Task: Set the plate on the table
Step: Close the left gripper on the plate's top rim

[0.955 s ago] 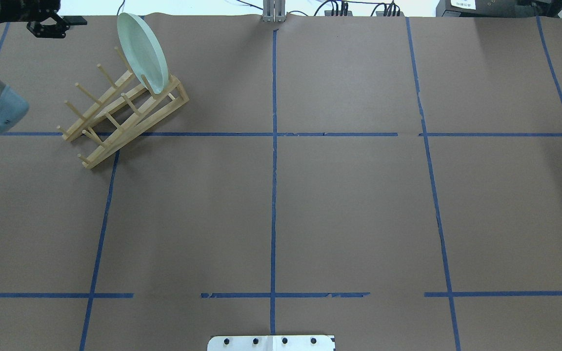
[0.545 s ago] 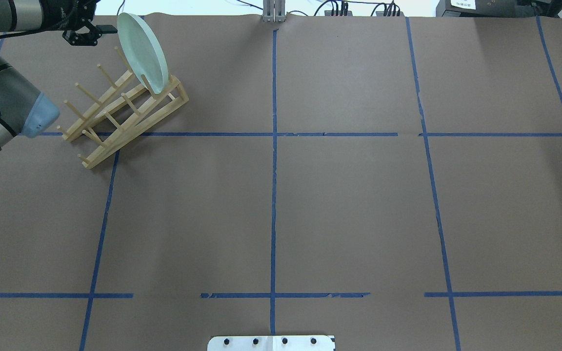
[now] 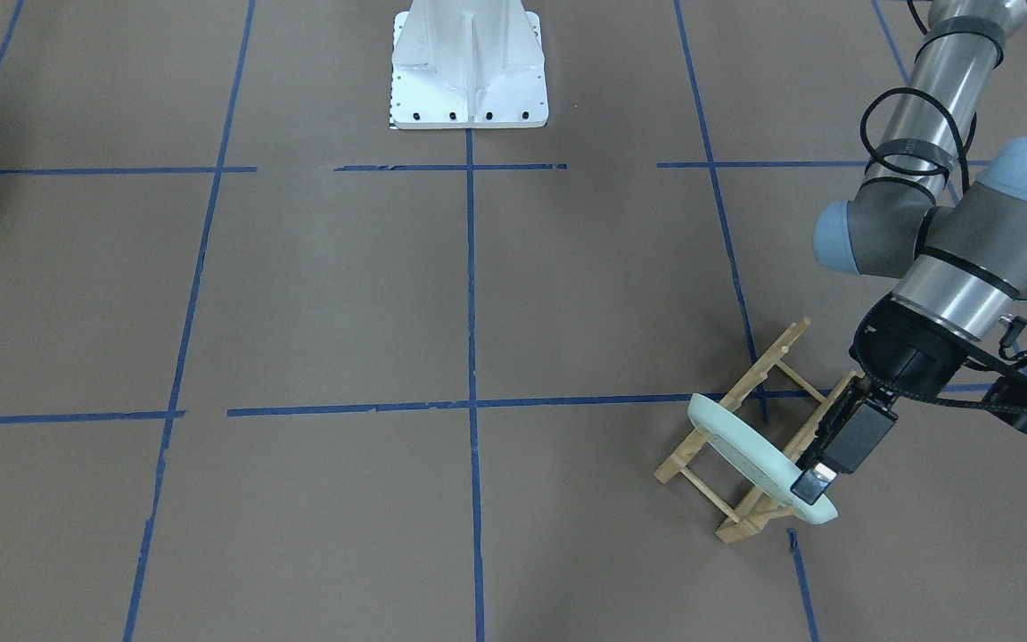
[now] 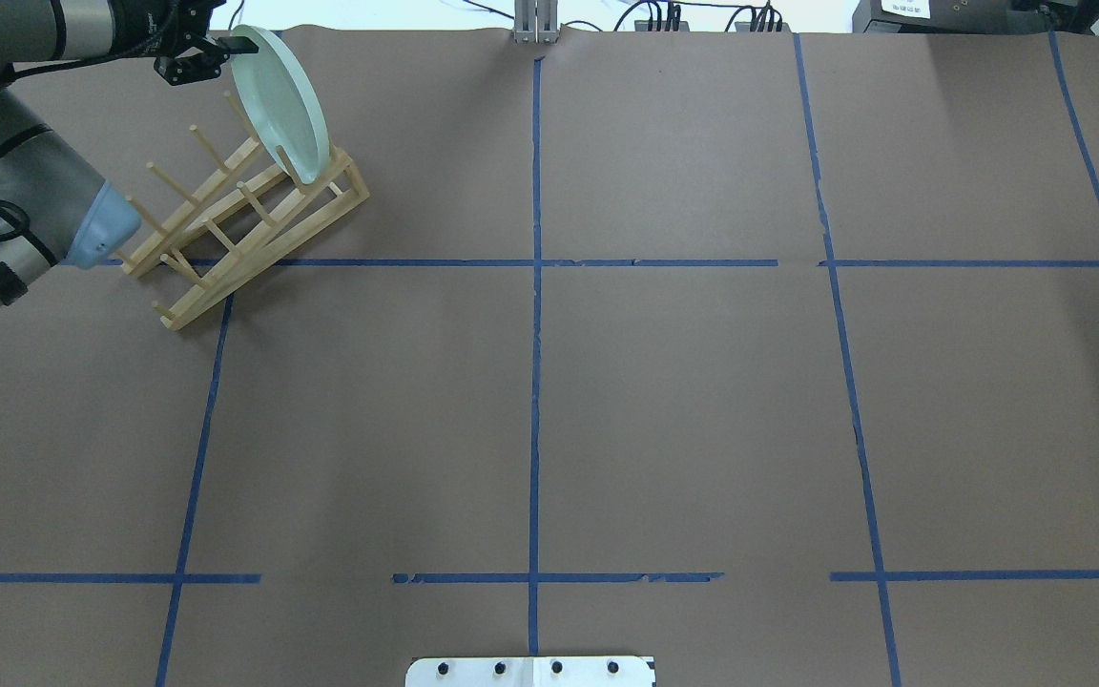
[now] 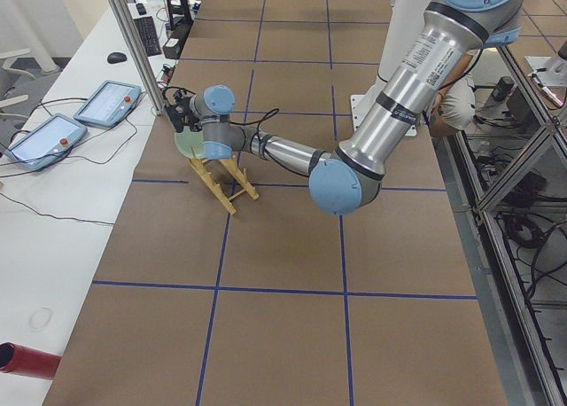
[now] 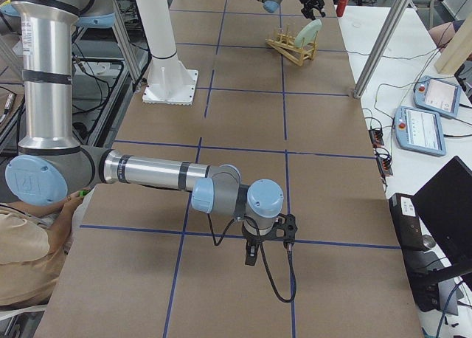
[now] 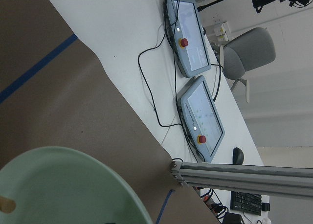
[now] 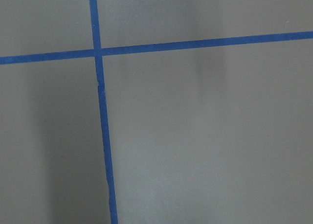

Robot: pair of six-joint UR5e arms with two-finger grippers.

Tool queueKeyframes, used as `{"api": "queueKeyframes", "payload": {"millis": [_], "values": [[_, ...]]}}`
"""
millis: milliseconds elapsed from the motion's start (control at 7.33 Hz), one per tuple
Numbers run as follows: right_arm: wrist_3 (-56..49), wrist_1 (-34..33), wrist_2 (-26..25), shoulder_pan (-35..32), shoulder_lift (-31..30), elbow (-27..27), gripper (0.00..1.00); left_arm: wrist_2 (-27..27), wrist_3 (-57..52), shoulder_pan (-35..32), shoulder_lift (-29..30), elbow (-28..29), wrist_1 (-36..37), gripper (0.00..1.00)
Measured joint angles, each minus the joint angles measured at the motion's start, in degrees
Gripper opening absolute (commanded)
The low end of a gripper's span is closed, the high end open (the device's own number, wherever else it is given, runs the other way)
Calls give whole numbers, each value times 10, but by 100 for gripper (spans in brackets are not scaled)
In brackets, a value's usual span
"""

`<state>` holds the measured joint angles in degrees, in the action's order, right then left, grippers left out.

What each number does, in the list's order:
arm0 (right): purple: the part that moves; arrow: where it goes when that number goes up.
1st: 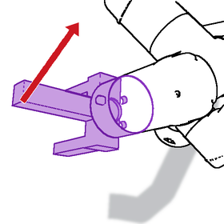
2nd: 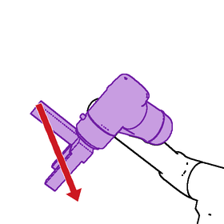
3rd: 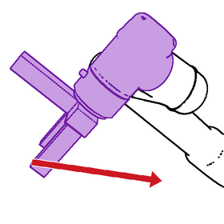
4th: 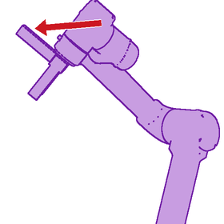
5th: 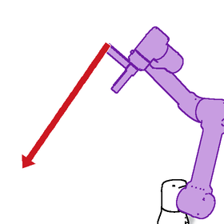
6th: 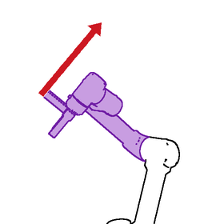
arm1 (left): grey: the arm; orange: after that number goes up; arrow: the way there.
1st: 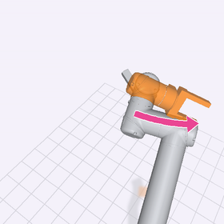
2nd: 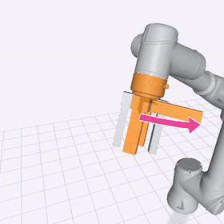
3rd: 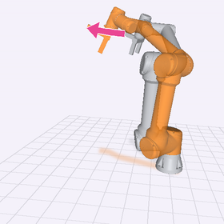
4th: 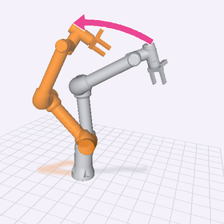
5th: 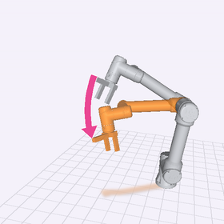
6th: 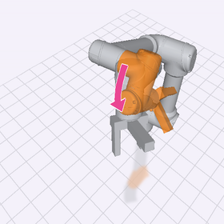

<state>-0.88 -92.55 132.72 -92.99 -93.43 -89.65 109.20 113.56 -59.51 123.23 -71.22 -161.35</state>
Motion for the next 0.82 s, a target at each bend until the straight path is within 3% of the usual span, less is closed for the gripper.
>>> {"api": "queueKeyframes", "payload": {"millis": [136,545,818], "values": [[0,0,0,0,0,0,100,-7,0,4,3,0,0,0],[0,0,0,0,0,0,100,-12,-1,5,3,-6,0,0],[0,0,0,0,0,0,100,-12,2,-3,2,-42,8,0]]}}
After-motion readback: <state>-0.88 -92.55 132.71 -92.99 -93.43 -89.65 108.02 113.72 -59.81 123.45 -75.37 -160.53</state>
